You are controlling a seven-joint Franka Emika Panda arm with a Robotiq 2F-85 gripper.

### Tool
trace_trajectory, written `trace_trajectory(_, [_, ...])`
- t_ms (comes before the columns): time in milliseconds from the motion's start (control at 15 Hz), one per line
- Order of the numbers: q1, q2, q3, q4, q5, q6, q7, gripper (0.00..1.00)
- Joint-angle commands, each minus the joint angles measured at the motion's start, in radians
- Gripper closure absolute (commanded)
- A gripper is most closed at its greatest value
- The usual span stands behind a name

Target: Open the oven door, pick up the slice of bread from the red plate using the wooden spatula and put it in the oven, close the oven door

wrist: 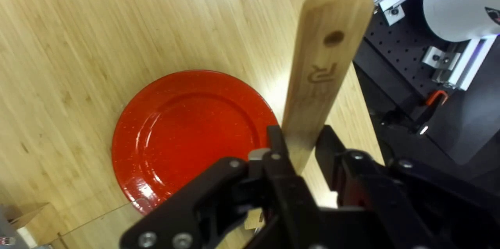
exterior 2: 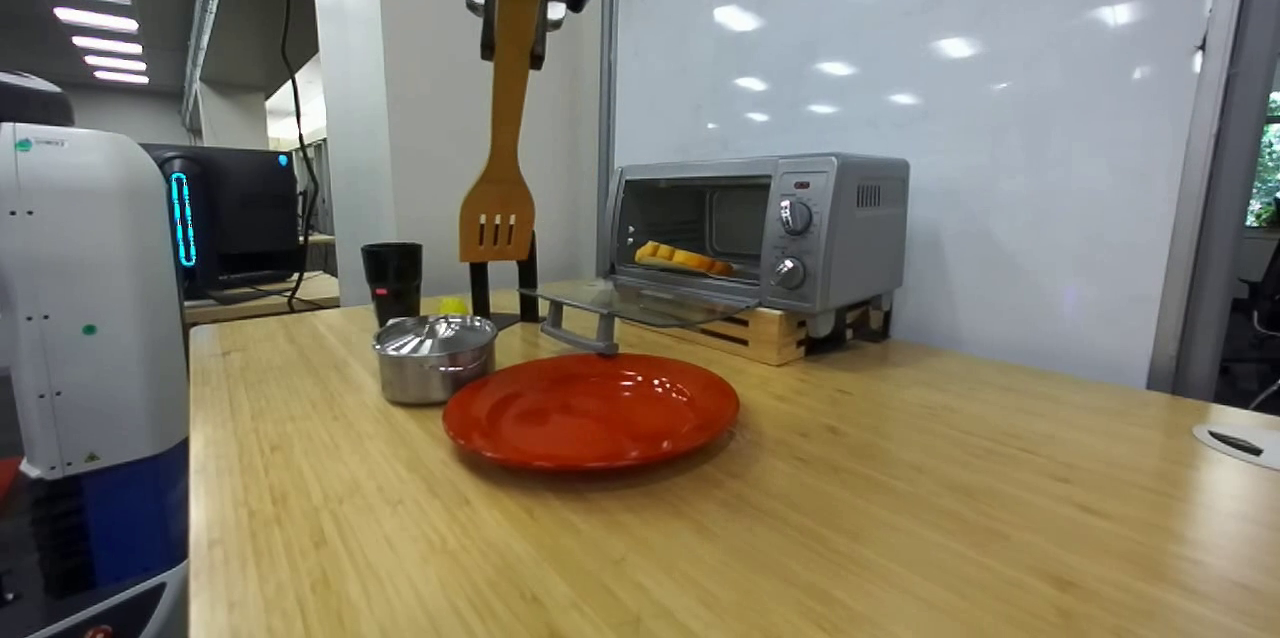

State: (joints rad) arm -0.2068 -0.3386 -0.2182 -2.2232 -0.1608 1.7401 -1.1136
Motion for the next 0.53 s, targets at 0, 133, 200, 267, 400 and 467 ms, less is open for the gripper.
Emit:
trace_trajectory(0, [0.032,-0.061,-0.053,-0.085,-0.011,0.032,-0.139,0.94])
trace_trajectory(133, [0.035,-0.068,-0.068,-0.099,-0.015,0.018,-0.199,0.94])
trace_trajectory(200, [0.035,-0.071,-0.073,-0.106,-0.019,0.012,-0.226,0.94])
trace_trajectory(267, [0.033,-0.074,-0.077,-0.117,-0.028,0.011,-0.251,0.94])
trace_trajectory(400, [0.028,-0.077,-0.085,-0.135,-0.051,-0.001,-0.299,0.94])
trace_trajectory(467, [0.027,-0.08,-0.087,-0.145,-0.066,-0.005,-0.323,0.94])
